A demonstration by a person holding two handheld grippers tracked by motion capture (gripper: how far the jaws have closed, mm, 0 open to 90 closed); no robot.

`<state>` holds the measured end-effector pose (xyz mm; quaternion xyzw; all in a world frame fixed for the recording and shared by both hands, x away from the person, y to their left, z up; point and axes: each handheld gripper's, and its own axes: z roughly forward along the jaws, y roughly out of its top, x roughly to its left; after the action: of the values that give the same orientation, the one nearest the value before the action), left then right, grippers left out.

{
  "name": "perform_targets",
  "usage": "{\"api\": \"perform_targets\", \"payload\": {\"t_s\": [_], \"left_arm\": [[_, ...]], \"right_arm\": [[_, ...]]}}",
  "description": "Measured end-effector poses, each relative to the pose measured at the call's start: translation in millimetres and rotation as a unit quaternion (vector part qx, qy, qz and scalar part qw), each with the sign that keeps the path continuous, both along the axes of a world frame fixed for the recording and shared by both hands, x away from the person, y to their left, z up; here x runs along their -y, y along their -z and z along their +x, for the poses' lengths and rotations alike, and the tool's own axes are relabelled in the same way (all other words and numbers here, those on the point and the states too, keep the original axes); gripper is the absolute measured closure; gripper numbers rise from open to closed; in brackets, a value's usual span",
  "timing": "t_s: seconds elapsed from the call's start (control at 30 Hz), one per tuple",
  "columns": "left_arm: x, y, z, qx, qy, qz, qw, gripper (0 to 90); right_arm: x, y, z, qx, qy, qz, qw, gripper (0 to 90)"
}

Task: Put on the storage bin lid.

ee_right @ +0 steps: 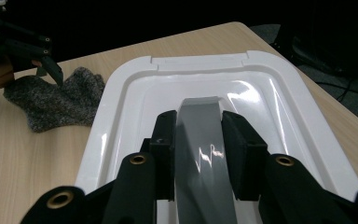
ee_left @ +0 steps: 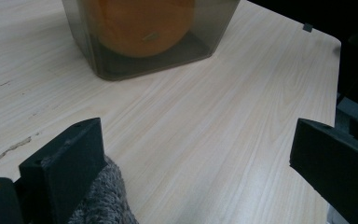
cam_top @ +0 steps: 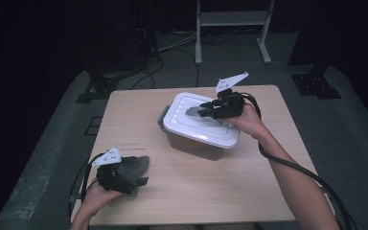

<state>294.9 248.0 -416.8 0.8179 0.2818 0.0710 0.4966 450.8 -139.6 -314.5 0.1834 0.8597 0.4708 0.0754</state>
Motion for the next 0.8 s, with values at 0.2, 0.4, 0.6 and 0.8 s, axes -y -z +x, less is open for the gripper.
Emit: {"api": "perform_targets", "payload": {"t_s": [0.2,0.4,0.6,0.8], "left_arm": [[0.0,-0.1,-0.2,0.000,0.000,-0.002,1.0000,2.5],[-0.7,1.1,0.2,-0.003,0.001,-0.001,1.0000,2.5],[-1.9,1.1,0.5,-0.005,0.000,-0.002,1.0000,2.5],[-1.8,0.7,0.0,-0.003,0.000,-0.004,1.0000,2.5]], "right_arm": [[-3.3,4.3,4.6,-0.003,-0.004,-0.005,1.0000,65.7],[-6.1,8.6,7.9,-0.006,-0.006,-0.005,0.9999,65.7],[-8.0,11.3,11.1,-0.008,-0.008,-0.006,0.9999,65.7],[-12.2,14.3,13.1,-0.010,-0.010,-0.007,0.9999,65.7]]}}
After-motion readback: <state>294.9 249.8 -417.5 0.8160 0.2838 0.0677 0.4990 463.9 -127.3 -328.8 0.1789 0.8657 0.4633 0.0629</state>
